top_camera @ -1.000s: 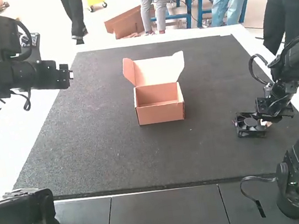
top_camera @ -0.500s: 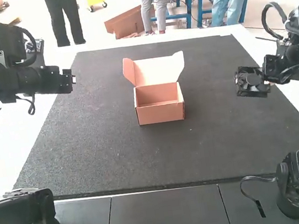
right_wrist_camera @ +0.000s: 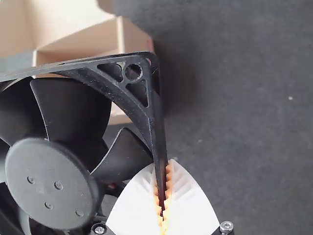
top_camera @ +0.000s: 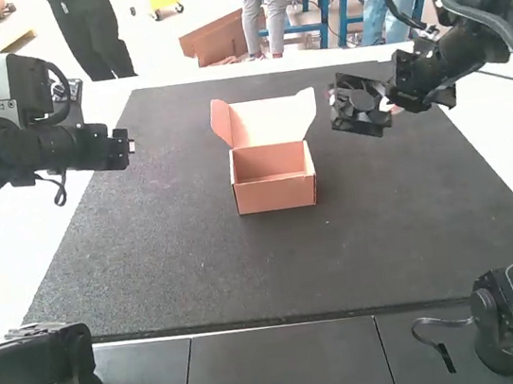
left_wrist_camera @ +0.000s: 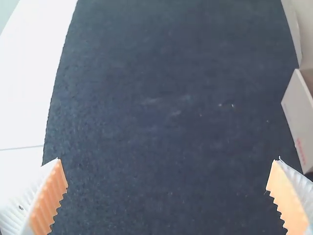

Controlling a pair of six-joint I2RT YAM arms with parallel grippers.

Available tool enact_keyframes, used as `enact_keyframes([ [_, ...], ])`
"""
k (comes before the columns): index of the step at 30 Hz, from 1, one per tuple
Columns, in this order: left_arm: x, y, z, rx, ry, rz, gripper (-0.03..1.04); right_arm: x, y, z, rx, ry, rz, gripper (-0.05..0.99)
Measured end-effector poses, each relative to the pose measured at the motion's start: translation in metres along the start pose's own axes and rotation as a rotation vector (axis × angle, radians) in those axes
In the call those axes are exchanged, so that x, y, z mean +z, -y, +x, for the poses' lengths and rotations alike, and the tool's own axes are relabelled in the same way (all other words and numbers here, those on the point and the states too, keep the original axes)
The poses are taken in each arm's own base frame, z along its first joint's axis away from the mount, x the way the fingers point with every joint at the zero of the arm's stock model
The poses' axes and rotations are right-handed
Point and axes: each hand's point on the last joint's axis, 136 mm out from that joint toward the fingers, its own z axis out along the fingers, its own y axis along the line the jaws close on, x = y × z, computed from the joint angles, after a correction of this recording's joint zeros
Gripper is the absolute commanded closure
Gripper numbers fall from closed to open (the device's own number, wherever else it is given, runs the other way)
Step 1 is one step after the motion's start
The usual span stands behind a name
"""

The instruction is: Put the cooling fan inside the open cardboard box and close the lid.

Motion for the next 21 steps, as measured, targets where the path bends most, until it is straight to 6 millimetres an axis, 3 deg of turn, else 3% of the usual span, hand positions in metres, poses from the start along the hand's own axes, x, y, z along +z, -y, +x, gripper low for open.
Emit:
enact_keyframes([
  [6,-0.001,0.01,0.001,0.018,-0.002,0.028,0.04,0.026,-0.053,0.02,-0.06,-0.105,-0.051,0.94],
  [16,-0.011,0.017,-0.002,0.03,0.02,0.05,0.04,0.08,-0.097,0.025,-0.135,-0.195,-0.008,0.94],
  [21,-0.013,0.017,-0.003,0.029,0.027,0.049,0.04,0.111,-0.105,0.018,-0.15,-0.213,0.023,0.94],
])
